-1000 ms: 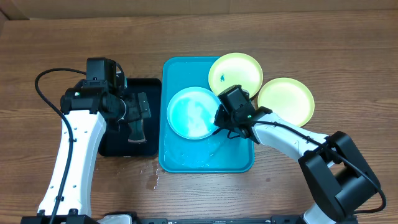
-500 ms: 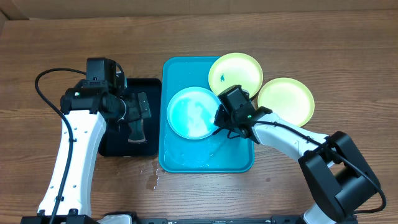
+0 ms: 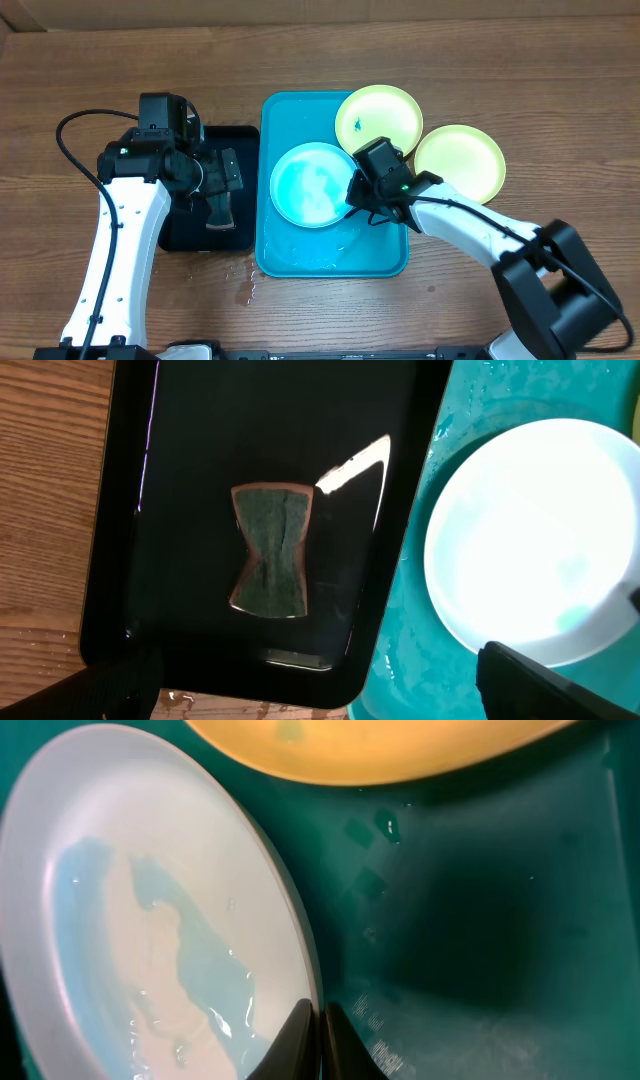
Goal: Clean dirty plates on tray and stack at the side
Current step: 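Lift the light-blue plate by its rim with the right gripper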
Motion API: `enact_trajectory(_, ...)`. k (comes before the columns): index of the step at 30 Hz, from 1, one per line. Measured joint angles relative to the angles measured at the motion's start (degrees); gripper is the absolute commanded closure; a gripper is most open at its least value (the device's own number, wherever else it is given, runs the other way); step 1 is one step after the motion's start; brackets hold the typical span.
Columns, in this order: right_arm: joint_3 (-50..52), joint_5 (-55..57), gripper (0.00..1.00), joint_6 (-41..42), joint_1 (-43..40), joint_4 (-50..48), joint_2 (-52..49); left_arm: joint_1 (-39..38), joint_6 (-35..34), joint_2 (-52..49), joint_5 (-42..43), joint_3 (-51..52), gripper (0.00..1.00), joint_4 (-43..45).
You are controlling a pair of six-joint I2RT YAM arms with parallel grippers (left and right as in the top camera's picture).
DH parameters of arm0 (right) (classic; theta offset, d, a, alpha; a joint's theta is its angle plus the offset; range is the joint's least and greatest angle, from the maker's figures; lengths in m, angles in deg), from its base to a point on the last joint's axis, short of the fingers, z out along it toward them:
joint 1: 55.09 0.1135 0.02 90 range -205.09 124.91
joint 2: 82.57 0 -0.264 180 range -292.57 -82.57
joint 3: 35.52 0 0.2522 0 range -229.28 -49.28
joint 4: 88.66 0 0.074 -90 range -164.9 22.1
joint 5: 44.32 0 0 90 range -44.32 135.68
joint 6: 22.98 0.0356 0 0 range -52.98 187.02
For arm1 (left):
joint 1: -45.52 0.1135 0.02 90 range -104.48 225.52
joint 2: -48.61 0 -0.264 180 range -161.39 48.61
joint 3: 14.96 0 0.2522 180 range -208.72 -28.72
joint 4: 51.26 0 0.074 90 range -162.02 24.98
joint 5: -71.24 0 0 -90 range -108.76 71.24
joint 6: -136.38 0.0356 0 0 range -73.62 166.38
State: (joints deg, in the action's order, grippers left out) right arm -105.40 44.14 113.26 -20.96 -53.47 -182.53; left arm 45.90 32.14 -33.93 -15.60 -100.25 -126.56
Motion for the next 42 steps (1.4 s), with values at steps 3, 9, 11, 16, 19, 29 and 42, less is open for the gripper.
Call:
enact_trajectory(3, 0.0, -0.15, 0.96, 0.0, 0.0, 0.59, 3.13, 0.0, 0.0, 0.0, -0.02, 0.0, 0.0, -0.02)
enact_trajectory(9, -1.6, -0.44, 0.96, 0.02, 0.0, 5.09, 7.65, 0.0, 0.0, 0.0, 0.0, 0.0, 0.0, -0.02)
enact_trajectory(11, -3.91, -0.55, 0.96, 0.02, 0.0, 7.67, 7.67, 0.0, 0.0, 0.0, -0.02, 0.0, 0.0, 0.0)
enact_trajectory(16, -9.97, -0.59, 0.96, 0.0, 0.0, 12.74, 7.67, 0.0, 0.0, 0.0, -0.02, 0.0, 0.0, -0.02)
enact_trajectory(19, -12.68, -0.59, 0.96, 0.02, 0.0, 13.84, 7.67, 0.0, 0.0, 0.0, -0.02, 0.0, 0.0, 0.0)
enact_trajectory(29, -14.49, 0.07, 0.96, 1.73, 0.81, 13.7, 7.69, 0.0, 0.0, 0.0, -0.02, 0.0, 0.0, 0.0)
enact_trajectory(42, -14.6, 8.7, 0.96, 1.79, 8.87, 6.71, 4.57, 0.0, 0.0, 0.0, -0.02, 0.0, 0.0, 0.0)
